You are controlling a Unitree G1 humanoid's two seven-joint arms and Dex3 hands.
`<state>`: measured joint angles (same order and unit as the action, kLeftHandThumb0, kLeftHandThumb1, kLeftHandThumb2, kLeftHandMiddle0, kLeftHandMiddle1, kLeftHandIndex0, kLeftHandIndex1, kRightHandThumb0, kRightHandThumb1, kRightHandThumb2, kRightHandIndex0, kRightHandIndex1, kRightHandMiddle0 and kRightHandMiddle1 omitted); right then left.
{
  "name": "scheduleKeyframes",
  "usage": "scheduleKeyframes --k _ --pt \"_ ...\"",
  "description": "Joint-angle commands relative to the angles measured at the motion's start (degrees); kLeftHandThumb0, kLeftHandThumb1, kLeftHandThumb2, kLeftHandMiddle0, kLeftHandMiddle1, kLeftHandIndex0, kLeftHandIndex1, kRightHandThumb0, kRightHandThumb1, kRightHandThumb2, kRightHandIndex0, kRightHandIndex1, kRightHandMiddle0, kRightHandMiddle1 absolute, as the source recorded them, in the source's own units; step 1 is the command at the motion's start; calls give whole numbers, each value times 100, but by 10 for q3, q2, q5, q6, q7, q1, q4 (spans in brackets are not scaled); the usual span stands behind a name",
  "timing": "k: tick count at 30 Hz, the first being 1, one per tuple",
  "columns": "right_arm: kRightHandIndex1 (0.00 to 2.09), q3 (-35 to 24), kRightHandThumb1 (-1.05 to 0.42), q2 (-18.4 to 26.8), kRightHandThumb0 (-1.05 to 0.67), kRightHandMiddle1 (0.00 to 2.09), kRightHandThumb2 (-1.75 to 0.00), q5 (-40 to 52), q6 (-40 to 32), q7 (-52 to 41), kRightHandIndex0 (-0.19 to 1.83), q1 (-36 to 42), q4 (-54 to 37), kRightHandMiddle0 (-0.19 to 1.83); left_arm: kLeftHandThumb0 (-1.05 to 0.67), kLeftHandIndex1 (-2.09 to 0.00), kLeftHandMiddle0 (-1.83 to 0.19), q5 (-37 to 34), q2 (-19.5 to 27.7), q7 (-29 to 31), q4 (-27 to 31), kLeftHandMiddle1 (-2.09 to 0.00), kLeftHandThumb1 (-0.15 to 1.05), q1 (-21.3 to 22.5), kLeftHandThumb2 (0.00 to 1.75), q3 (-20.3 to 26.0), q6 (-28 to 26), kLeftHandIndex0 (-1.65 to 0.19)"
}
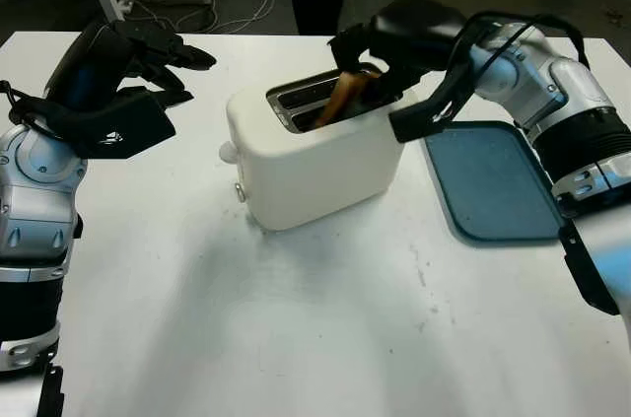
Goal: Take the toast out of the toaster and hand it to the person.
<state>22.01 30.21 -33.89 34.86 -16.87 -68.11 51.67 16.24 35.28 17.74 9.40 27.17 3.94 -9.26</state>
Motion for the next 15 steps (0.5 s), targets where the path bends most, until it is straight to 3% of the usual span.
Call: scheduleKeyframes --k 1,15 --pt "175 -15 -82 -6 -10 175 -2 22 -3 -5 93 -23 20 71 -2 -1 -90 5 0 -1 6 -65 84 -2 0 -1 -9 -106" --pt "175 -49 -90 -13 -21 175 -5 55 46 47 88 -38 90 60 0 -1 -90 1 0 -2 1 -65 84 -3 0 0 -3 -106"
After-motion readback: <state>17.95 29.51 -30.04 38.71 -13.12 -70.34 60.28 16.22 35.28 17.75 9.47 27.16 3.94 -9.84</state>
